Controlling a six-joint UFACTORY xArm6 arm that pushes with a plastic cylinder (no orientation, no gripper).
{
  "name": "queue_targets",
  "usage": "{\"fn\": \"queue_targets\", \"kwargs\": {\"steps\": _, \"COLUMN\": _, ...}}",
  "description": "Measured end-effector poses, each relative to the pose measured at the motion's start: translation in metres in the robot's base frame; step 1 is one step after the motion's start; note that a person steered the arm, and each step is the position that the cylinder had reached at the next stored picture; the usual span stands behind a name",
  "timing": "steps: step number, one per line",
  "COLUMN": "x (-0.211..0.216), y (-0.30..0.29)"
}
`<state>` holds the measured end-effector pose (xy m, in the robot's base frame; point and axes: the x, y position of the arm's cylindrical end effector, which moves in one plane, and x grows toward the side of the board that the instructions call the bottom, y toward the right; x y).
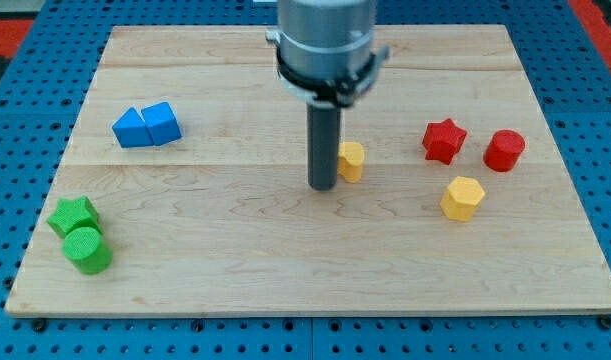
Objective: Slide the yellow heart slightly to the left
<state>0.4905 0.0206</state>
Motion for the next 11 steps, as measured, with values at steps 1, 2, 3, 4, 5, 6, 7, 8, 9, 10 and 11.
{"fn": "queue_targets", "kwargs": {"steps": 1, "x": -0.009, "y": 0.052}}
{"fn": "queue_targets", "kwargs": {"steps": 2, "x": -0.084, "y": -0.025}}
{"fn": "queue_targets", "kwargs": {"steps": 3, "x": -0.129, "y": -0.153}}
{"fn": "queue_targets", "kwargs": {"steps": 4, "x": -0.118, "y": -0.134}}
{"fn": "queue_targets", "kwargs": {"steps": 5, "x": -0.087, "y": -0.115}}
{"fn": "queue_targets", "kwargs": {"steps": 6, "x": -0.073, "y": -0.077}}
{"fn": "queue_targets", "kwargs": {"steps": 7, "x": -0.068, "y": -0.071}}
{"fn": "queue_targets", "kwargs": {"steps": 8, "x": -0.116, "y": -0.091}}
{"fn": "queue_targets", "kwargs": {"steps": 9, "x": -0.185, "y": -0.101}}
{"fn": "queue_targets", "kwargs": {"steps": 10, "x": -0.191, "y": -0.052}}
{"fn": "queue_targets", "kwargs": {"steps": 11, "x": -0.232, "y": -0.074}}
